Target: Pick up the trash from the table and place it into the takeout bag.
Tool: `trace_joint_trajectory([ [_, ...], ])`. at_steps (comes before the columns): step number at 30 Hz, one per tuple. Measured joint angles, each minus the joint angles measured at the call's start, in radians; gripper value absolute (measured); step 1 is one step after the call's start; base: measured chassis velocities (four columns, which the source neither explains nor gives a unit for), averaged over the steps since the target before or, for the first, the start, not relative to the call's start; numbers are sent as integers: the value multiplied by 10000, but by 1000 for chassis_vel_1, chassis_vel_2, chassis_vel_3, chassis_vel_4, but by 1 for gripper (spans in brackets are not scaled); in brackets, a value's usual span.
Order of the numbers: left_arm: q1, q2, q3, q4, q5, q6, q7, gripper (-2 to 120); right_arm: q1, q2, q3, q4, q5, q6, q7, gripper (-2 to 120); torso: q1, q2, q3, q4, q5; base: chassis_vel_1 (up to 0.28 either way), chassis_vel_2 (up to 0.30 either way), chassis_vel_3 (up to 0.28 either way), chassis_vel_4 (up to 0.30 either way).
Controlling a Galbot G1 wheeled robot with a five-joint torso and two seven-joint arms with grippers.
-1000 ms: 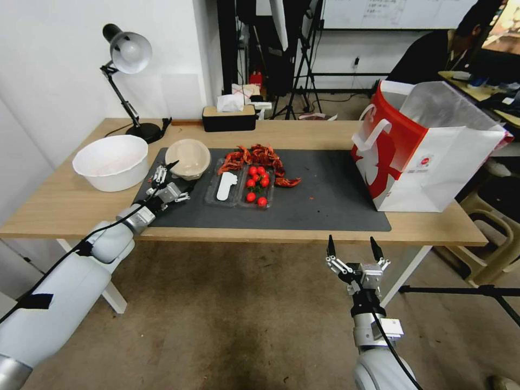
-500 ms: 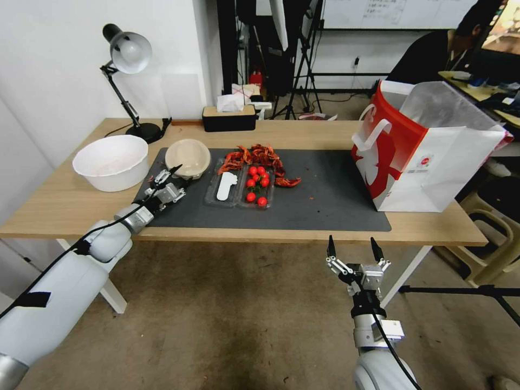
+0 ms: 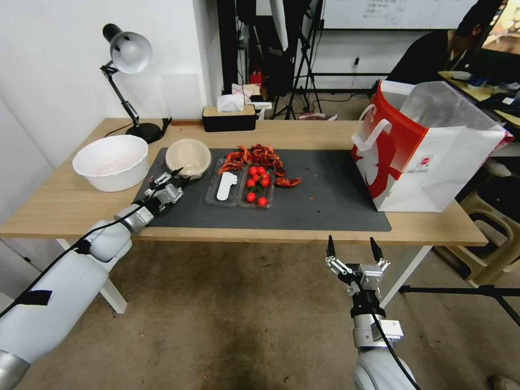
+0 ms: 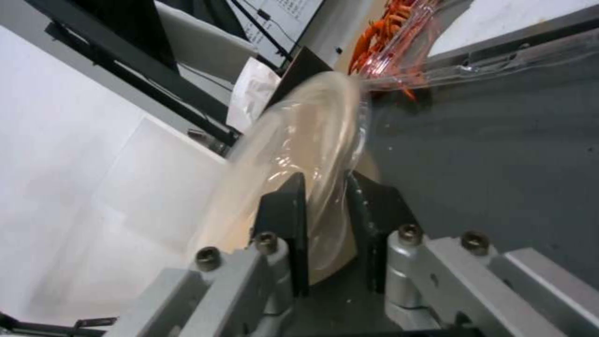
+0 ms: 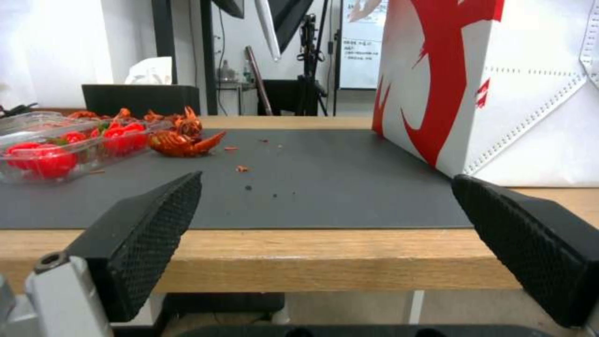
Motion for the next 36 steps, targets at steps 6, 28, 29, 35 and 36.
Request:
trace_joint_trajectory([
  [6, -77, -54, 101, 80, 14, -13, 10, 11, 9, 4, -2, -41, -1, 13, 3, 100, 0, 0, 0, 0, 0, 0, 0, 0, 0],
  [28, -619, -155, 327, 81, -2, -358, 69, 0, -24, 63, 48, -52, -20, 71, 39, 100, 0, 0, 0, 0, -1, 0, 0, 0, 0],
  [29, -716, -156, 411, 42, -78, -359, 99, 0, -29, 66, 54, -44, -20, 72, 40, 100, 0, 0, 0, 0, 0, 0, 0, 0, 0],
  [35, -1372, -270, 1013, -69, -403, -335, 140, 0, -63, 92, 61, -34, -20, 74, 44, 100, 0, 1, 0, -1, 1, 0, 0, 0, 0],
  [36, -1372, -270, 1013, -69, -403, -335, 140, 0, -63, 92, 61, -34, -20, 74, 44, 100, 0, 1, 0, -1, 1, 0, 0, 0, 0],
])
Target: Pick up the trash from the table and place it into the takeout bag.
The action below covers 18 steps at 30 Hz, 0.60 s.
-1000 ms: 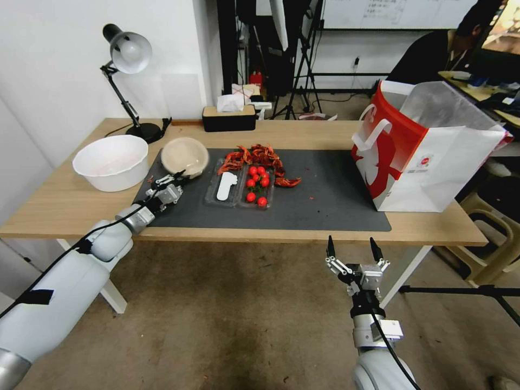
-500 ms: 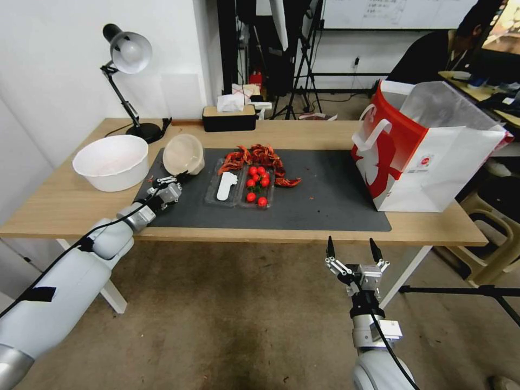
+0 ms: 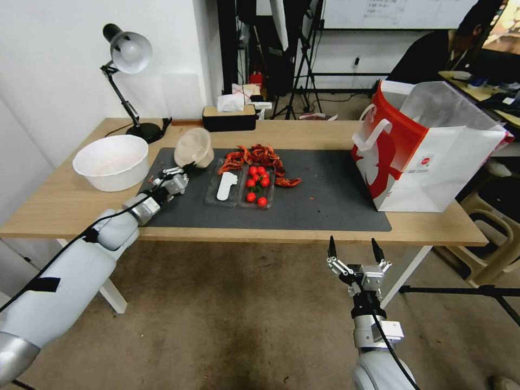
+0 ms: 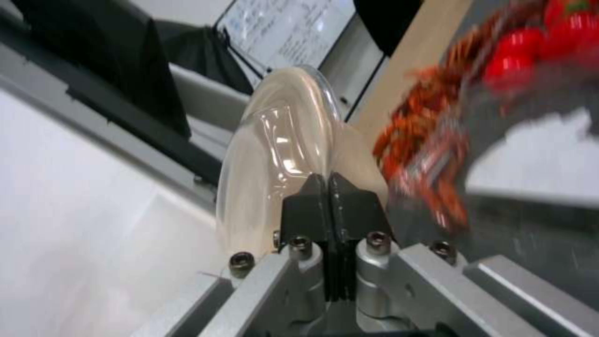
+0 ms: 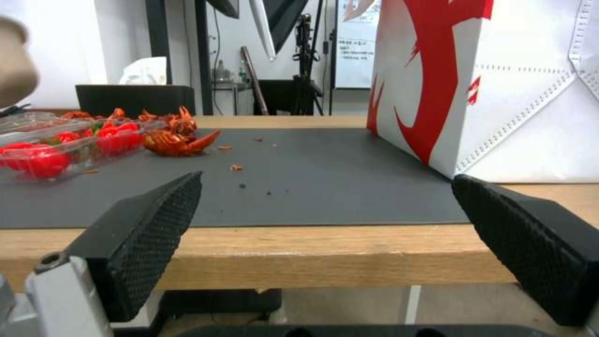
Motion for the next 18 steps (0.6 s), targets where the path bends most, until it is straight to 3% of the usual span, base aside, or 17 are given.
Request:
trace_joint_trajectory([
  [9, -1848, -273, 1531, 36, -839, 231, 16, 0, -8, 13, 38, 0, -2, -2, 14, 100, 0, 0, 1, 0, 2, 0, 0, 0, 0],
  [18, -4353, -1393, 3600, 113, -2290, 780, 75, 0, -24, 51, 84, -34, -27, -8, 24, 100, 1, -1, 1, 0, -1, 0, 0, 0, 0],
])
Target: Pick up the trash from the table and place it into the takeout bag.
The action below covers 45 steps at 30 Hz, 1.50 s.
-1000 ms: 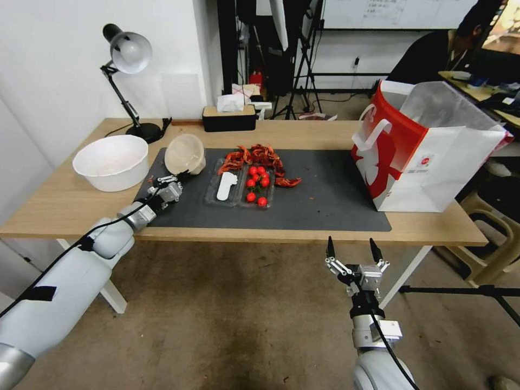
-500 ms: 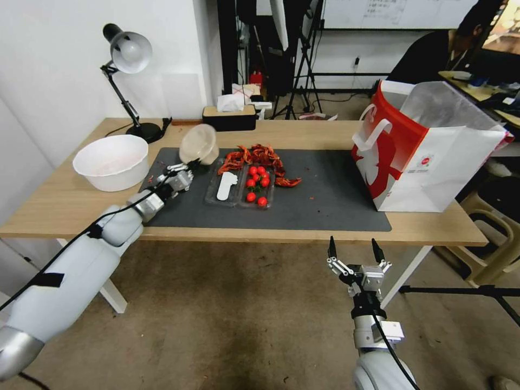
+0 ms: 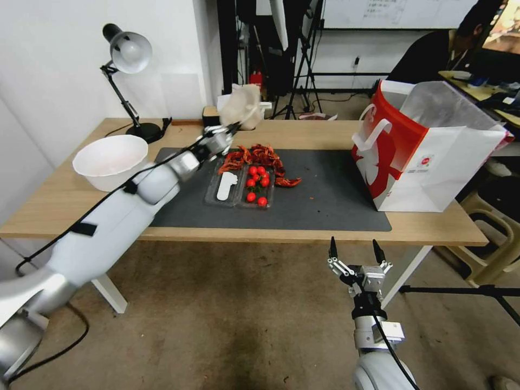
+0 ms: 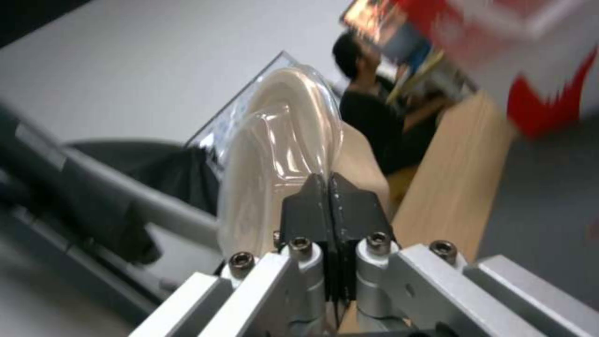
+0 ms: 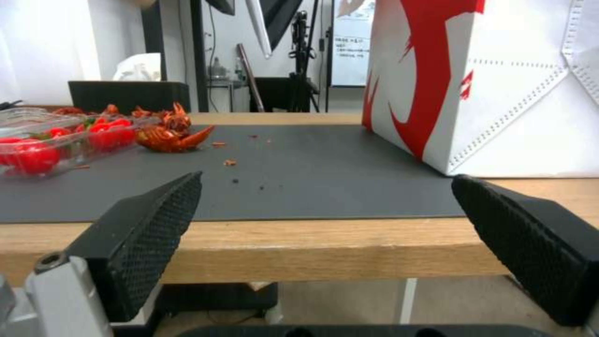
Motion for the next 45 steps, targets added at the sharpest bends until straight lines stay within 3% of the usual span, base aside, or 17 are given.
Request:
trace_joint_trajectory([
  [7, -1770, -1106, 1391, 96, -787, 354, -31, 0, 24, 15, 73, 7, -2, -22, 25, 100, 0, 1, -1, 2, 6, 0, 0, 0, 0],
  [15, -3252, -2358, 2457, 268, -1847, 766, -118, 0, 16, 23, 135, 36, -1, -29, 52, 100, 0, 2, -1, -1, 3, 0, 0, 0, 0],
  [23, -3688, -3247, 2870, 481, -2126, 916, -280, 0, 29, 33, 150, 46, -2, -30, 66, 100, 1, 3, -2, 2, 3, 0, 0, 0, 0],
  [26, -3899, -3958, 3055, 853, -2190, 918, -285, 0, 23, 34, 169, 65, 4, -30, 89, 100, 0, 2, -2, 1, 3, 0, 0, 0, 0],
  [34, -3964, -4942, 3317, 1544, -2192, 847, -280, 0, -27, 41, 227, 116, 29, -6, 113, 100, 0, 2, -2, 0, 1, 0, 0, 0, 0],
  [45, -3861, -5416, 3816, 2071, -2181, 651, -248, 0, 8, 102, 199, 127, 40, 22, 116, 100, 0, 2, -1, 2, 1, 0, 0, 0, 0],
])
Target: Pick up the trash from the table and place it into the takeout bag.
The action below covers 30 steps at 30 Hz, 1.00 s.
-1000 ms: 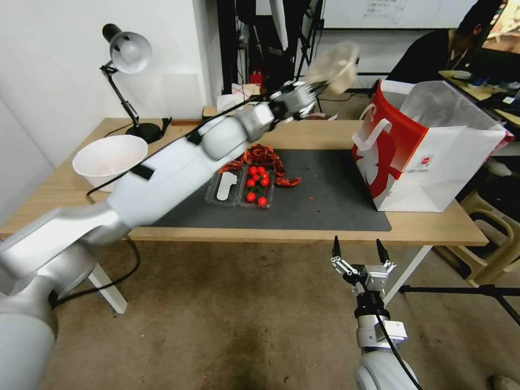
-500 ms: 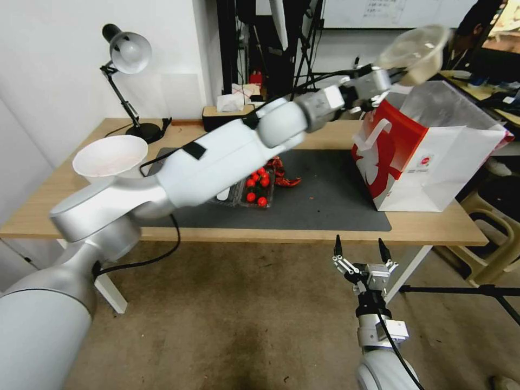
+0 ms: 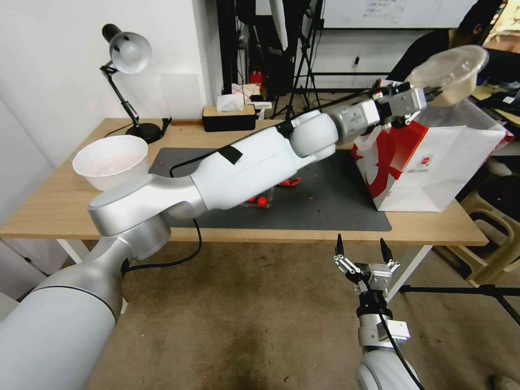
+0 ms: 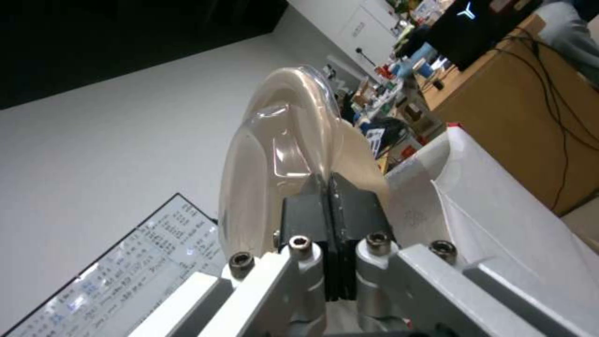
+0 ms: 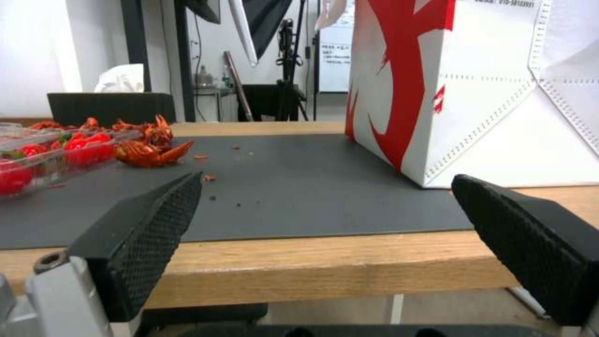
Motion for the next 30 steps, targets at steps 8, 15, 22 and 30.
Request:
trace_joint_trajectory([
  [8, 174, -272, 80, 284, -3, -23, 4, 5, 1, 0, 8, 1, 17, 31, 9, 100, 0, 0, 0, -1, 0, 0, 0, 0, 0],
  [15, 248, -278, 92, 462, 21, 14, -5, 32, -19, -2, 35, -4, 24, 78, 14, 100, 0, 0, 0, -1, 0, 0, 0, 0, 0],
  [22, 367, -4, -330, 259, 2, 117, -109, 56, 14, -28, 38, -22, 27, 83, 22, 100, 0, -1, 0, -1, -2, 0, 0, 0, 0],
  [30, 755, 1310, -747, -777, -749, 516, -546, 84, 47, -29, 39, -20, 27, 59, 28, 100, 0, -1, -1, 0, -4, 0, 0, 0, 0],
])
